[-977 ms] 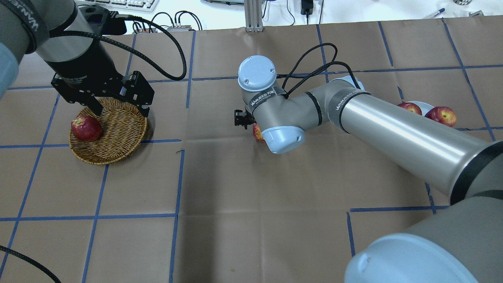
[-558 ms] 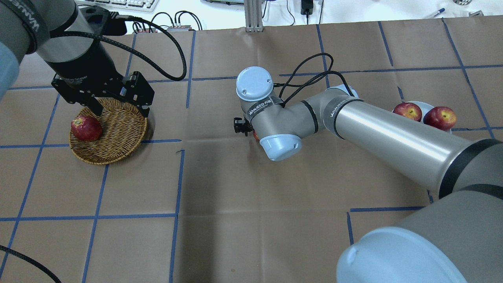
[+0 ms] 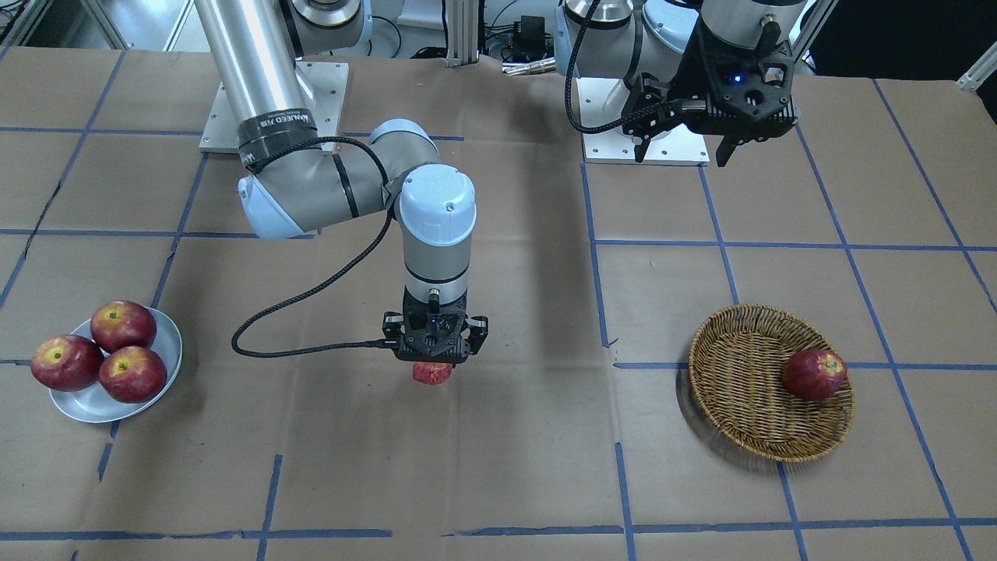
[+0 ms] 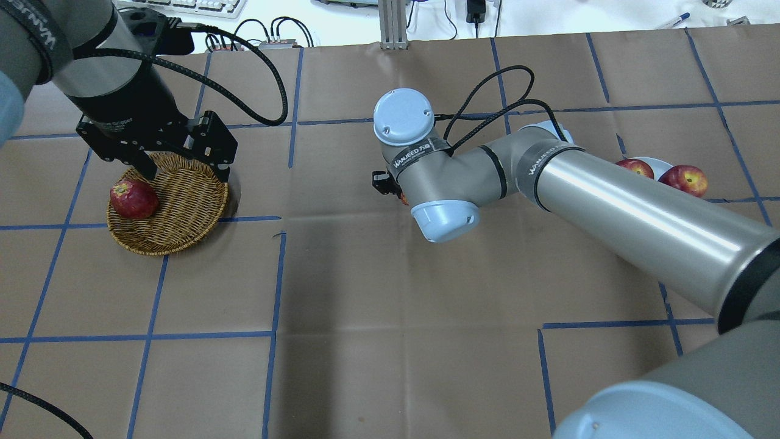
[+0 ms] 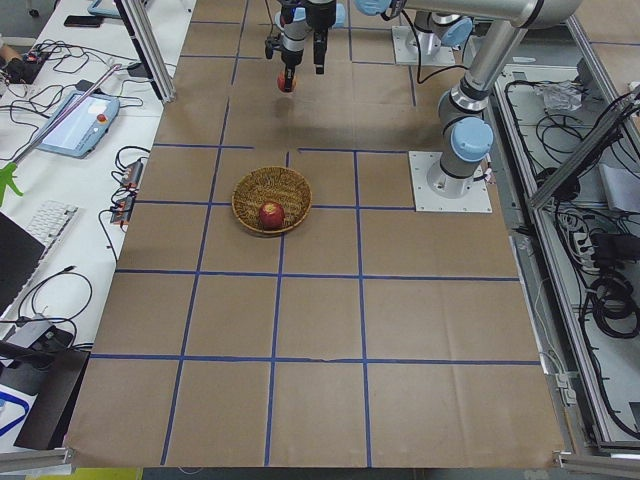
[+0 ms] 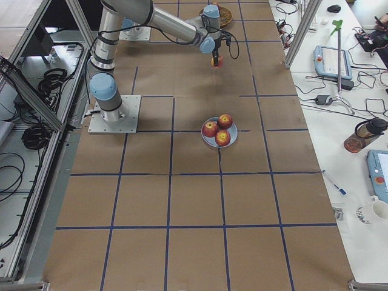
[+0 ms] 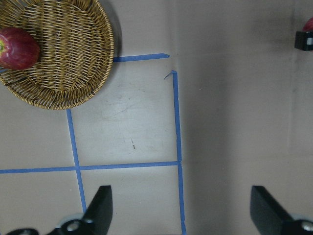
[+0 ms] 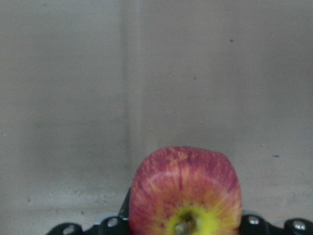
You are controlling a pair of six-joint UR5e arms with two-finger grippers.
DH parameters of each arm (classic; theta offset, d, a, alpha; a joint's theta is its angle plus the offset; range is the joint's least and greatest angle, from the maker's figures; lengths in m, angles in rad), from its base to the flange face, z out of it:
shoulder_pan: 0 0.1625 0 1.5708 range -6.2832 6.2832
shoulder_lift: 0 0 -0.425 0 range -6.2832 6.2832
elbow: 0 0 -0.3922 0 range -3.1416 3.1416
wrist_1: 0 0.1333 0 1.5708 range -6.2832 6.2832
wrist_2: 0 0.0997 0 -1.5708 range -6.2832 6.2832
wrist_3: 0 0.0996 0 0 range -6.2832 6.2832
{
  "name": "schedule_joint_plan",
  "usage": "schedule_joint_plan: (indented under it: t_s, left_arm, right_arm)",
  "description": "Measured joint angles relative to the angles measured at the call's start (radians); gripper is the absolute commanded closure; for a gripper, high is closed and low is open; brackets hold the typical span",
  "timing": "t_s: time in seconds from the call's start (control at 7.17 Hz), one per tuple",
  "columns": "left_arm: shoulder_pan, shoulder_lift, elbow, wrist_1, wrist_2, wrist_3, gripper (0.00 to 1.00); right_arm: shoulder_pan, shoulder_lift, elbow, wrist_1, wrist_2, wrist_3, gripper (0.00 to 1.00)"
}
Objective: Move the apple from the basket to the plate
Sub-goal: 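Carry the apple with the right gripper over the white plate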
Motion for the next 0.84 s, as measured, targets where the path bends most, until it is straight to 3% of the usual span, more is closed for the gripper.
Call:
schedule_joint_plan:
  t_s: [0.42, 0.84]
  left_arm:
    - [0.0, -0.001, 0.0, 0.0, 0.0, 0.0, 0.01]
    - [0.0, -0.001, 0.0, 0.0, 0.0, 0.0, 0.01]
  right_arm:
    - [-0.196, -0.182, 0.026, 0.175, 0.006, -0.144, 0.55]
    - [-0.452, -0.298, 0.112, 0.209, 0.015, -0.472, 0.56]
